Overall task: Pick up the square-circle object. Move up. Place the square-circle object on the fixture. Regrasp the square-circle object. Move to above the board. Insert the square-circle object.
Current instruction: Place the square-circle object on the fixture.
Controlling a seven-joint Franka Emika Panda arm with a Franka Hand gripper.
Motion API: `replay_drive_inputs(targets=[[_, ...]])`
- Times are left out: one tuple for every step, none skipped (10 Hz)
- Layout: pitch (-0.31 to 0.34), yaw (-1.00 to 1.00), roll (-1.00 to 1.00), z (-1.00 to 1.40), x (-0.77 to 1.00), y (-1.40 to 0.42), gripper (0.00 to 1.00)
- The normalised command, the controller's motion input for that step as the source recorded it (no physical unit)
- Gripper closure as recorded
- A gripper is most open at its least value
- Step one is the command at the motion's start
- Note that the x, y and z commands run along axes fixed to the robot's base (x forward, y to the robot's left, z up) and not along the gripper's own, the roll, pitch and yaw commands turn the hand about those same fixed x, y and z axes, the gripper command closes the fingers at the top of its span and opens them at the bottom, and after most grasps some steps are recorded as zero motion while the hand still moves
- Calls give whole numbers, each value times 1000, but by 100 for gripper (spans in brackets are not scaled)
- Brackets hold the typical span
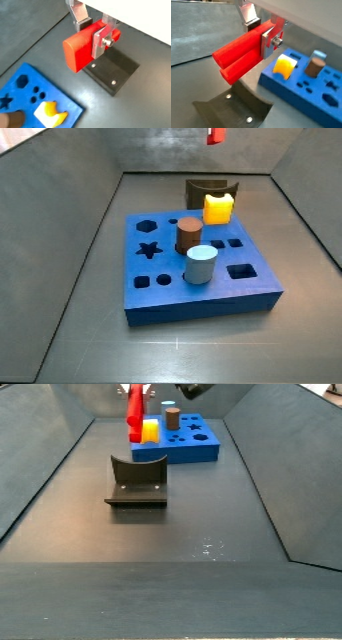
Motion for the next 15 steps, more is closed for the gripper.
replay_drive_inputs(targets=[[105, -25, -932, -15, 81, 41, 100], [119, -47, -763, -19, 86, 43, 100], [117, -67, -595, -18, 89, 48, 100], [109, -80, -427, -17, 84, 49, 100], [98, -90, -280, -18, 80, 36, 100], [175, -62, -1000, -1000, 128, 131, 100], [163, -79, -1000, -1000, 132, 136, 100], [185, -111, -1000, -1000, 144, 139, 100], [208, -146, -1000, -1000, 156, 134, 100], [172, -175, -799, -1000, 162, 139, 100], [134, -195, -635, -1000, 166, 139, 100], [98, -207, -464, -1000, 175, 142, 100], [68, -204, -308, -1000, 187, 138, 100], [29, -191, -203, -900, 177, 121, 100], [-4, -175, -174, -704, 142, 99, 100]])
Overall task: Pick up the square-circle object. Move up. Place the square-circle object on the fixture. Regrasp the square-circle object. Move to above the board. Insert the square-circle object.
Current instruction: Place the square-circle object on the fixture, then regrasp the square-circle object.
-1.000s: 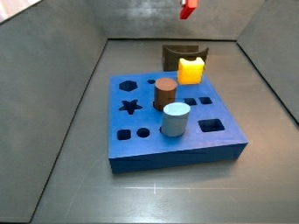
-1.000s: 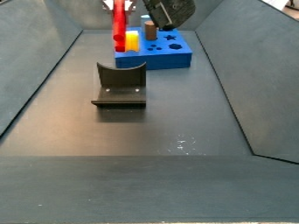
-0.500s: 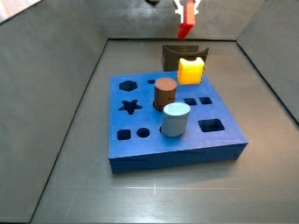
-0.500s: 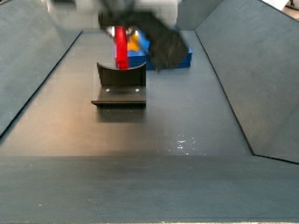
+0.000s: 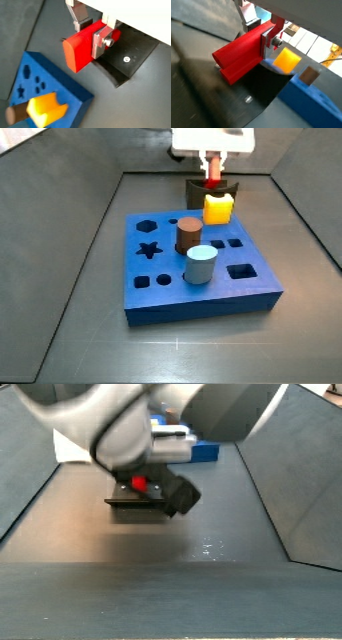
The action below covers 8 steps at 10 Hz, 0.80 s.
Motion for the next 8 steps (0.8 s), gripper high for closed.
replay_drive_inputs(targets=[[-33, -149, -163, -451, 109, 72, 100], [-48, -124, -114, -413, 86, 39, 100], [-56, -108, -104, -412, 76, 39, 100], [-56, -86, -104, -412, 77, 40, 100], [-56, -62, -104, -412, 76, 40, 100], [0, 0, 0, 0, 0, 0, 0], [4, -6, -29, 1000, 0, 0, 0], [4, -2, -21, 1000, -3, 3, 0]])
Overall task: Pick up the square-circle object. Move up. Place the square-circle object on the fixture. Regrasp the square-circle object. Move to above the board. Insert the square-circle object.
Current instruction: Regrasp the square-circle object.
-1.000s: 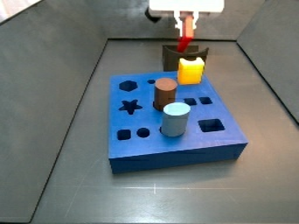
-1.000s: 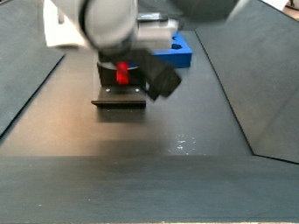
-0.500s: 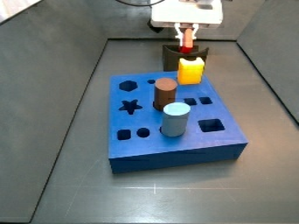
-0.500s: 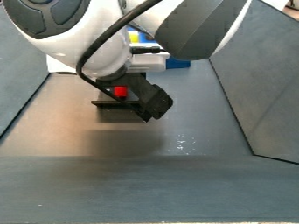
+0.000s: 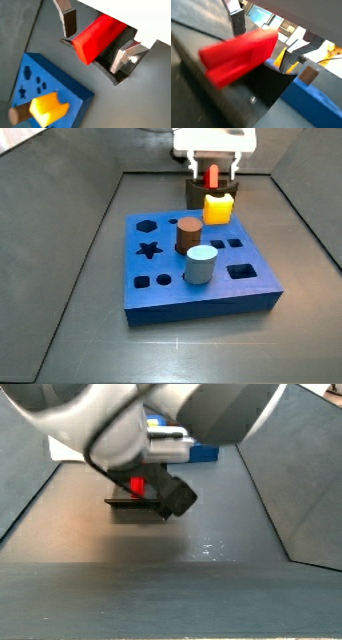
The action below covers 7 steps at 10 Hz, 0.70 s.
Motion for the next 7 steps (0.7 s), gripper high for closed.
replay_drive_inputs(targets=[[15, 10, 9, 1000, -21, 4, 0], [20, 13, 22, 1000, -25, 0, 0], [35, 12, 43, 1000, -33, 0, 0], [54, 10, 49, 855, -35, 4, 0], [62, 4, 52, 676, -29, 3, 0], [68, -2, 50, 559, -28, 3, 0], [73, -11, 48, 314, -25, 5, 0]])
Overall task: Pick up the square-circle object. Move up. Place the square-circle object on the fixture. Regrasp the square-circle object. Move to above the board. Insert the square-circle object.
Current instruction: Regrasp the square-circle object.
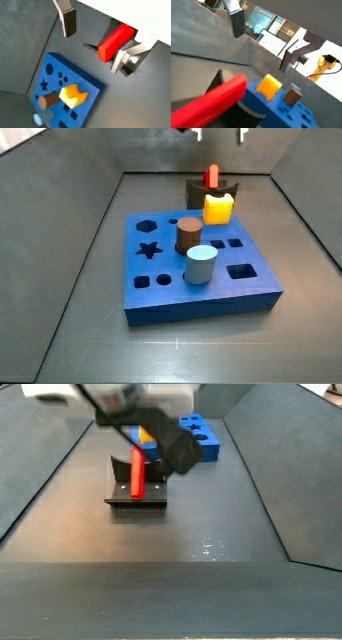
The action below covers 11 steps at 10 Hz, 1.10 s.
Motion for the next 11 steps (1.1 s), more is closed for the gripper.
replay_drive_inputs(targets=[[58, 25, 1000, 781, -114, -880, 0], [55, 24, 1000, 626, -104, -844, 0], [48, 24, 1000, 547, -108, -772, 0], [35, 22, 1000, 242, -113, -528, 0], [33, 22, 1000, 113, -97, -421, 0], [30, 22, 1000, 18, -47, -202, 0], [31, 22, 1000, 31, -39, -85, 0], [30, 22, 1000, 19, -29, -24, 0], [26, 22, 1000, 12, -30, -17, 0], [22, 23, 1000, 21, -43, -13, 0], [18, 23, 1000, 23, -48, -18, 0]])
